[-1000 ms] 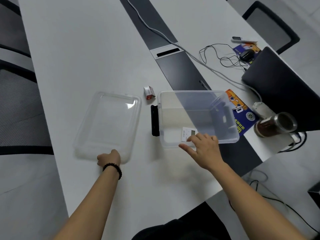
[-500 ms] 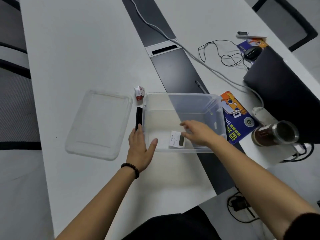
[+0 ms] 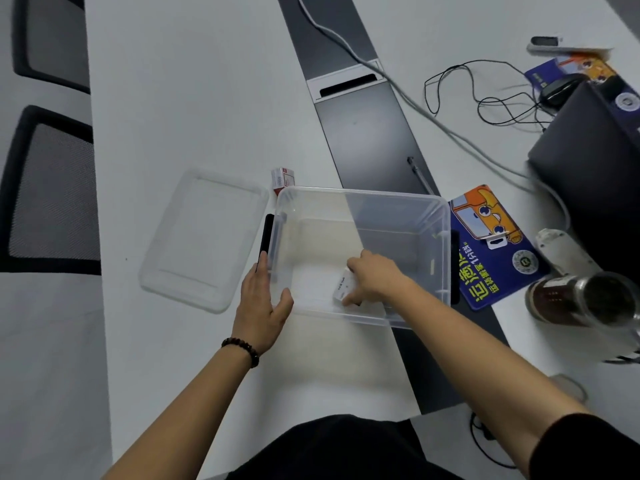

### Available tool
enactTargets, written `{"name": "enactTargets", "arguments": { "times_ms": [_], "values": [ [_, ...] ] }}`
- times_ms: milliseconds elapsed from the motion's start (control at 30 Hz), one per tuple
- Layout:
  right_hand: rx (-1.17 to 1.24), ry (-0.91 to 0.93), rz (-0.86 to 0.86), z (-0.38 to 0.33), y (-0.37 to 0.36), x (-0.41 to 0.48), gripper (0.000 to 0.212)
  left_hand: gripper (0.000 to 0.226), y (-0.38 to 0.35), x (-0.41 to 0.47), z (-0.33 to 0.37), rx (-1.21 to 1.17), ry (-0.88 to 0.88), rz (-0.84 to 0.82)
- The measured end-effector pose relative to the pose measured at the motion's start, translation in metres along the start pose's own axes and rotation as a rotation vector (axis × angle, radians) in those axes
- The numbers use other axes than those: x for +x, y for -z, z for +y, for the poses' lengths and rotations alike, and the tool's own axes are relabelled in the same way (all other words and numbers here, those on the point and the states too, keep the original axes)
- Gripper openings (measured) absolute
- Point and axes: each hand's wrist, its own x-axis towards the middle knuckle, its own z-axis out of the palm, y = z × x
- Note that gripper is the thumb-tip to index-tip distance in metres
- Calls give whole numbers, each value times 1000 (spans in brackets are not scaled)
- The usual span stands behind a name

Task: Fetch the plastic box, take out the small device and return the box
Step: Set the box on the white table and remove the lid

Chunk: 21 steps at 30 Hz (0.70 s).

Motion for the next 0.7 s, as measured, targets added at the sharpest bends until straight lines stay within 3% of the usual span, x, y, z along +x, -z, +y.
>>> {"name": "enactTargets", "arguments": {
  "times_ms": [100,200,300,400,567,700],
  "values": [
    [115,-35,31,3,11,-14,41,78,7,-1,5,14,-7,-22],
    [313,-68,231,-5,20,-42,34,72,18,-4,2,32,-49,-12],
    [692,-96,476,-30,18,-79,32,65,37,-17,-5,-31,-76,-24],
    [1057,-102,610,-69,9,-117,37,56,63,-41,-3,-151,-102,4],
    [1457,-70,582,-141,-12,-168,40,52,108,-89,6,-568,-21,0],
    [1481,-25,494,-183,-29,-190,46,44,129,-115,0,-653,-20,-122]
  ]
}}
